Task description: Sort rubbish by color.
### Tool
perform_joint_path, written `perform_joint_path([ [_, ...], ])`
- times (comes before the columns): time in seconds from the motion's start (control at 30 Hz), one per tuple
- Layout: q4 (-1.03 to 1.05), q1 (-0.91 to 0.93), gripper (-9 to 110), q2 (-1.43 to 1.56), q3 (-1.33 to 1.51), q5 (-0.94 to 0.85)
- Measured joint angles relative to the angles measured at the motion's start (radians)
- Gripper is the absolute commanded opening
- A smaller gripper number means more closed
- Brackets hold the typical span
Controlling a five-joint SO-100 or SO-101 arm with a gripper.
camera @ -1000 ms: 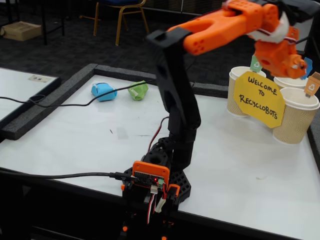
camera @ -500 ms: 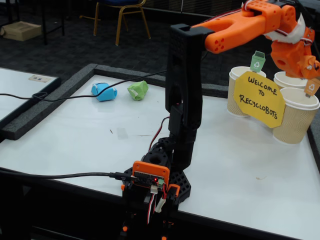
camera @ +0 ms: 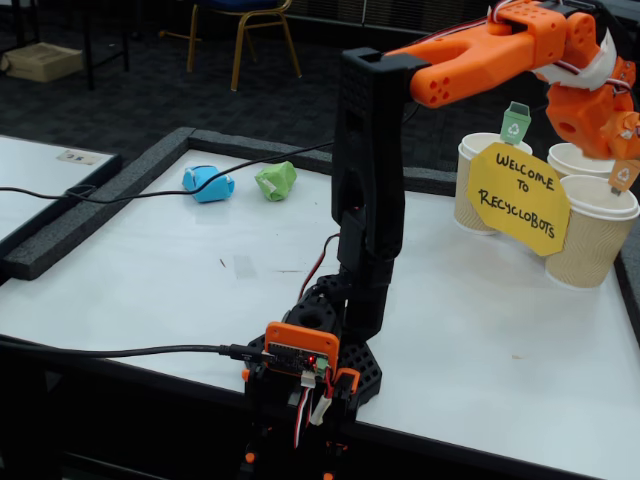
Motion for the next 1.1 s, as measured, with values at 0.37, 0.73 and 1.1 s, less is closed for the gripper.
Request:
perform_joint_path([
  [0.37, 0.006, 0.000, 11, 0.000, 0.000, 0.000],
  [0.73, 0.014, -0.005, 0, 0.140, 0.118, 0.000],
  [1.1, 0.256, -0.364, 0, 0.500, 0.265, 0.000],
])
